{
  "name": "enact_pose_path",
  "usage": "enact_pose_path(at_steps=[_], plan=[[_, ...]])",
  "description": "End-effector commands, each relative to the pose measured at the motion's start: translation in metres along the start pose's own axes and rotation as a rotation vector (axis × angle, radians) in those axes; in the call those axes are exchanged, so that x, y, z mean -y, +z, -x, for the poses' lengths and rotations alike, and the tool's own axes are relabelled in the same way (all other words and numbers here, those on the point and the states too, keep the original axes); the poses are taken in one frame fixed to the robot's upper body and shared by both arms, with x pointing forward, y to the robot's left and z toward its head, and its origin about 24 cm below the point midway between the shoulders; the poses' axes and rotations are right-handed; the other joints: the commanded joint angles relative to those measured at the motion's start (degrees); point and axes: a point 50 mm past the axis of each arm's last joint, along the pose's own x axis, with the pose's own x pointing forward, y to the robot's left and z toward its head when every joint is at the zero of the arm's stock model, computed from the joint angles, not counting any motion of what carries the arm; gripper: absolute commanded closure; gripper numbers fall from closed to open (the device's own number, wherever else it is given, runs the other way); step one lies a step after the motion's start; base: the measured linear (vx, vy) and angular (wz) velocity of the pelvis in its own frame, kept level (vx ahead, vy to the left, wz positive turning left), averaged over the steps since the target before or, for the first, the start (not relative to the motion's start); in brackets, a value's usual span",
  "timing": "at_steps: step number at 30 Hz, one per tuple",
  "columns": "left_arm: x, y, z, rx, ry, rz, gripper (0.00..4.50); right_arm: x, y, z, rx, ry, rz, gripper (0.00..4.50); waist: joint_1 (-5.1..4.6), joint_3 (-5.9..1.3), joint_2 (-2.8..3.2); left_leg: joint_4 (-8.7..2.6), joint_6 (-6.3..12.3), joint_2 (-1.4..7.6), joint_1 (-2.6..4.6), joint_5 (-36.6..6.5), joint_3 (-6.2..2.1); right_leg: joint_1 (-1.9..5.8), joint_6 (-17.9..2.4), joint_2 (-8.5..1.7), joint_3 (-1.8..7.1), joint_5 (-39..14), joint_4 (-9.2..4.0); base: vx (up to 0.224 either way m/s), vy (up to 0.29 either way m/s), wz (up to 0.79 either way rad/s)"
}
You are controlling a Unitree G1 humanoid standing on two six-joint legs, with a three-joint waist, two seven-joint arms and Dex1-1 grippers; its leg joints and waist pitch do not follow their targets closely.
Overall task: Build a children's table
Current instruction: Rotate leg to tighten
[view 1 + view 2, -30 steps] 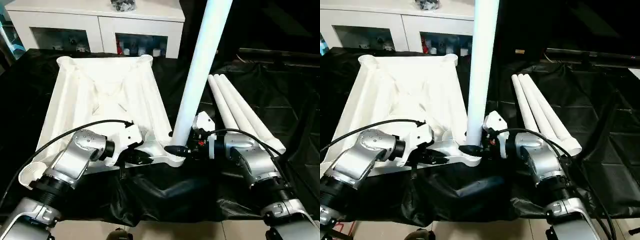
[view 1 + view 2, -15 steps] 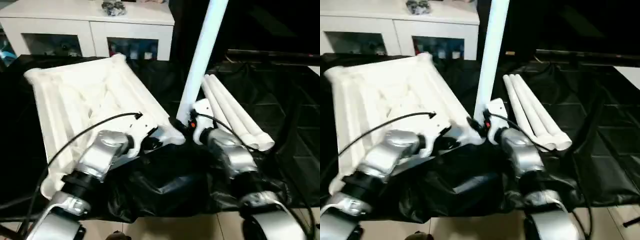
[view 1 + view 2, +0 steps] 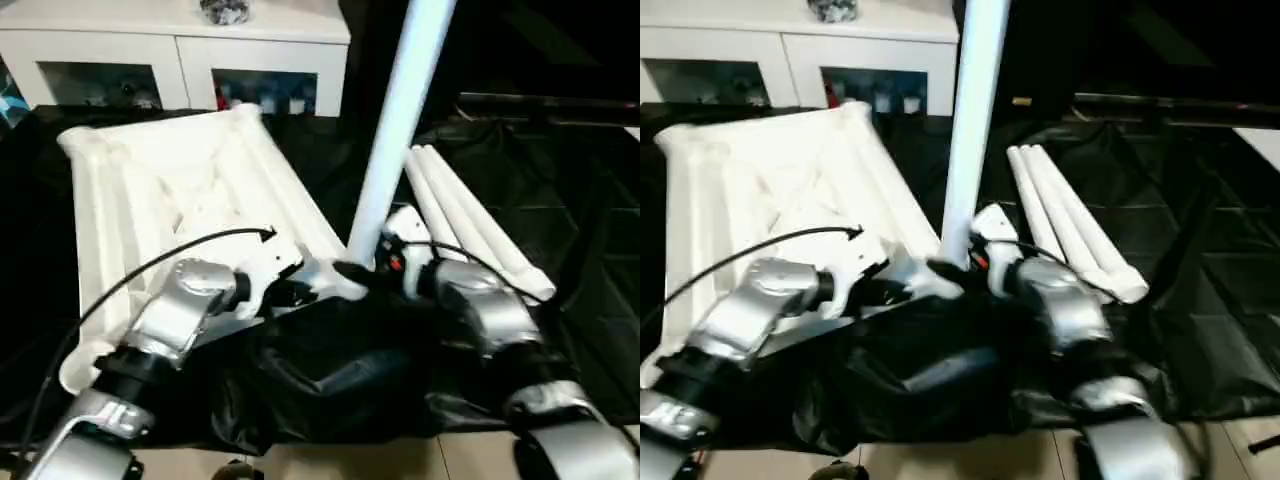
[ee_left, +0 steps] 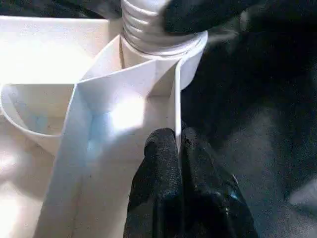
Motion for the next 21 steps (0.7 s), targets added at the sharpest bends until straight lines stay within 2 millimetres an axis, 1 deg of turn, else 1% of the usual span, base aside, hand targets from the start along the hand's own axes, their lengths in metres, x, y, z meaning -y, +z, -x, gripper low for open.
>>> enact_pose_path(at_steps=[1,2,3,5,6,8,9,10,13,18,21], plan=[[0.0084,0.0185,-0.0016,0.062,-0.091,-0.082,4.50,-0.0148,-0.0155,-0.0010,-0.075,0.151,-0.032,1.32,-0.01,-4.00,0.47,-3.48,1.37,2.36,1.75,-14.2,-1.09,2.13,-12.7,-3.30,2.02,-5.9,-3.57,0.000,0.000,0.00],[0.0084,0.0181,-0.0013,0.059,-0.094,-0.082,4.50,-0.0149,-0.0158,-0.0003,-0.078,0.156,-0.031,1.32,0.03,-3.96,0.57,-3.50,1.47,2.40,1.77,-14.4,-1.05,2.11,-12.8,-3.29,2.03,-6.0,-3.60,0.000,0.000,0.00],[0.0088,0.0164,0.0000,0.048,-0.108,-0.091,4.50,-0.0139,-0.0176,0.0013,-0.095,0.154,-0.024,1.32,0.09,-3.84,0.50,-3.59,1.30,2.43,1.79,-14.9,-1.04,2.03,-12.9,-3.30,2.02,-7.1,-3.70,0.000,0.000,0.00],[0.0095,0.0151,0.0014,0.041,-0.124,-0.098,4.50,-0.0133,-0.0188,0.0025,-0.108,0.154,-0.017,1.32,0.20,-3.74,0.48,-3.66,0.50,2.46,1.91,-16.6,-1.04,1.89,-12.7,-3.49,2.08,-9.9,-3.96,0.000,0.000,0.00],[0.0104,0.0143,0.0030,0.039,-0.146,-0.102,4.50,-0.0137,-0.0190,0.0032,-0.111,0.163,-0.016,1.32,0.30,-3.65,0.62,-3.82,-0.44,2.52,2.11,-18.4,-1.13,1.74,-12.2,-3.57,2.12,-12.5,-4.22,0.000,0.000,0.00],[0.0106,0.0139,0.0036,0.037,-0.154,-0.103,4.50,-0.0142,-0.0188,0.0034,-0.108,0.167,-0.019,1.32,0.26,-3.61,0.58,-3.95,-0.88,2.57,2.10,-19.5,-1.23,1.75,-11.9,-3.60,2.13,-13.8,-4.27,0.000,0.000,0.00],[0.0103,0.0134,0.0043,0.035,-0.159,-0.105,4.50,-0.0155,-0.0188,0.0035,-0.108,0.179,-0.023,1.48,0.26,-3.57,0.55,-4.00,-1.14,2.55,2.14,-20.0,-1.27,1.70,-11.5,-3.62,2.15,-14.9,-4.38,0.000,0.000,0.00],[0.0101,0.0131,0.0046,0.034,-0.158,-0.106,4.50,-0.0161,-0.0189,0.0034,-0.108,0.184,-0.025,1.58,0.25,-3.61,0.68,-4.02,-1.33,2.57,2.17,-20.2,-1.30,1.66,-11.3,-3.61,2.18,-15.0,-4.41,0.000,0.000,0.00],[0.0086,0.0125,0.0054,0.029,-0.154,-0.108,4.50,-0.0178,-0.0187,0.0026,-0.105,0.192,-0.028,1.74,0.30,-3.65,0.69,-4.02,-1.50,2.55,2.19,-20.0,-1.32,1.63,-11.3,-3.57,2.17,-14.5,-4.32,0.000,0.000,0.00],[0.0075,0.0123,0.0055,0.030,-0.150,-0.107,4.50,-0.0196,-0.0191,0.0007,-0.095,0.194,-0.036,1.78,0.27,-3.81,0.61,-3.86,-1.11,2.49,2.06,-18.2,-1.23,1.79,-12.1,-3.49,2.13,-11.4,-4.00,0.000,0.000,0.00],[0.0060,0.0129,0.0032,0.042,-0.121,-0.090,4.50,-0.0198,-0.0216,-0.0016,-0.083,0.161,-0.059,1.78,0.30,-3.71,0.63,-3.87,-1.07,2.49,2.12,-18.7,-1.19,1.68,-12.1,-3.53,2.16,-12.2,-4.12,0.000,0.000,0.00]])
